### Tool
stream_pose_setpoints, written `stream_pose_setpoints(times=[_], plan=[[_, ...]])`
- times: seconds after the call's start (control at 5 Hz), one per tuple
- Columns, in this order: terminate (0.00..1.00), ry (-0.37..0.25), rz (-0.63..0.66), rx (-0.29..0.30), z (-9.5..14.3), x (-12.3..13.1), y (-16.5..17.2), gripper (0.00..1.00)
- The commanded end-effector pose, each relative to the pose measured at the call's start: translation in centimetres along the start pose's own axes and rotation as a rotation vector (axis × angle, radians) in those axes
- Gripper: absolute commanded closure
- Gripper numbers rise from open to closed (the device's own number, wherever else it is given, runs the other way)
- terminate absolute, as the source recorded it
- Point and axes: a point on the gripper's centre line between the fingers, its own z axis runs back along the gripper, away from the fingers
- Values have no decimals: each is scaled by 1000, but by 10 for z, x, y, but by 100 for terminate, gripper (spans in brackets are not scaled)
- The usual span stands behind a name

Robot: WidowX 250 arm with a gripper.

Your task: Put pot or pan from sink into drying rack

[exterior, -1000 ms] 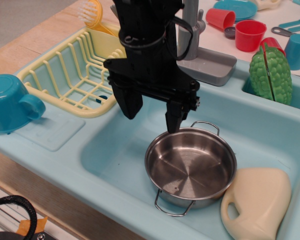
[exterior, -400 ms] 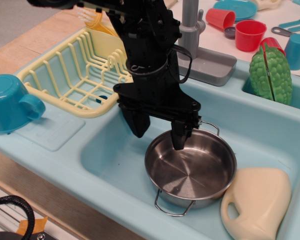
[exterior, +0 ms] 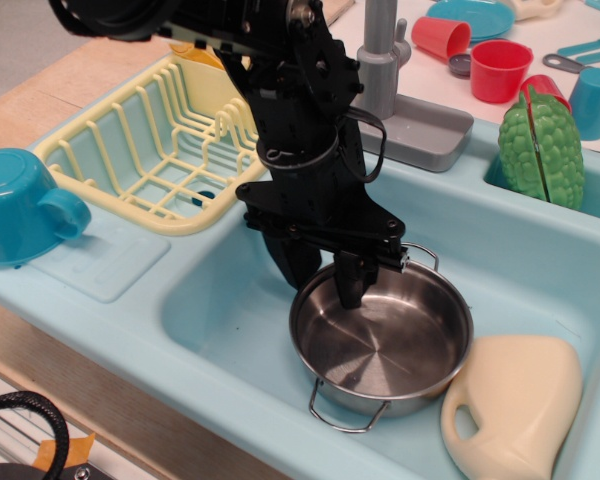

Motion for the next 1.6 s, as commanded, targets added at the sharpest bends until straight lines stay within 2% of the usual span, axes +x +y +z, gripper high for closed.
stream_pose_setpoints(times=[0.0, 0.2, 0.4, 0.6, 1.0, 1.2, 1.4], plan=[[0, -18, 1, -14, -3, -1, 2, 100], [0, -17, -2, -16, -2, -2, 3, 100], [0, -4, -8, 12, 10, 1, -1, 100], [0, -6, -14, 58, 31, 7, -1, 100], [0, -27, -29, 118, 88, 34, 22, 100], [0, -87, -31, 120, 109, 35, 48, 100], [0, -130, -28, 111, 118, 35, 75, 100]])
